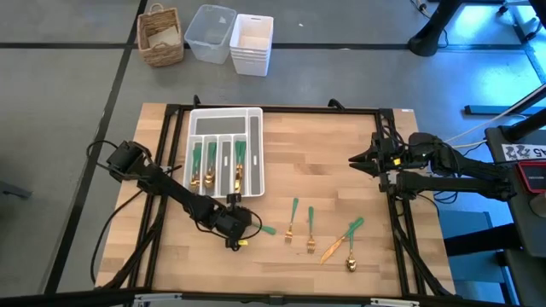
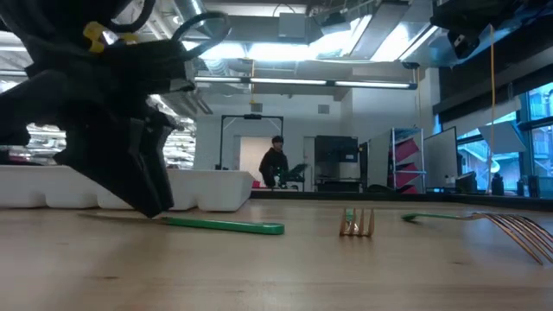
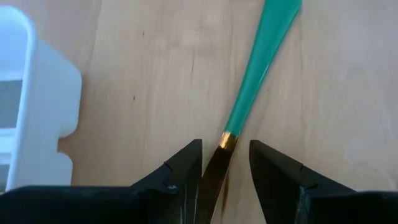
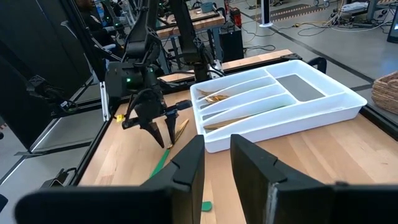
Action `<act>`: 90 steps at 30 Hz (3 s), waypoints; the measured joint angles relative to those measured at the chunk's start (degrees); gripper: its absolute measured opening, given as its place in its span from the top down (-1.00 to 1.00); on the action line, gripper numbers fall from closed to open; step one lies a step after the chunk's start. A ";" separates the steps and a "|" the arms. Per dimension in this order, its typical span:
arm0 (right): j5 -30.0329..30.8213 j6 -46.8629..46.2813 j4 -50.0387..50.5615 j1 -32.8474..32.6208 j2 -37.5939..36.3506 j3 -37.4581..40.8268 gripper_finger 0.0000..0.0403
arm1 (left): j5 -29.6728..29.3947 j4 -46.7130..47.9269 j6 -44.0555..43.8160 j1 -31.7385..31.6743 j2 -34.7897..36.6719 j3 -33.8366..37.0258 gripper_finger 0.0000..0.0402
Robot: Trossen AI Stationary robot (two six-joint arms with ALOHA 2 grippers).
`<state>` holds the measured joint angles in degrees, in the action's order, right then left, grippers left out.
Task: Sort silverware
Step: Put the green knife into the white silverware tray
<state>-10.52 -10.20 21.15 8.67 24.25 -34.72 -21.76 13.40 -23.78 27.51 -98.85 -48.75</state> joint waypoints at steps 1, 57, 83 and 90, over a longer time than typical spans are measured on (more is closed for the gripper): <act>0.00 0.00 0.02 -0.02 0.00 0.00 0.60 | 0.02 -0.03 -0.02 -0.15 0.00 -0.03 0.37; 0.00 0.00 0.04 -0.02 0.00 0.00 0.60 | 12.58 -3.11 -6.28 -5.86 -2.62 -1.67 0.90; 0.00 0.01 0.04 -0.02 0.01 0.00 0.60 | 13.11 -11.30 -18.59 -5.93 -2.68 -1.86 0.88; 0.00 0.02 0.04 -0.02 0.02 0.00 0.60 | 13.05 -16.72 -21.76 -5.93 -2.62 -1.89 0.89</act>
<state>-10.52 -10.17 21.19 8.64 24.27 -34.72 -8.71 -3.32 -45.54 21.58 -101.47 -50.63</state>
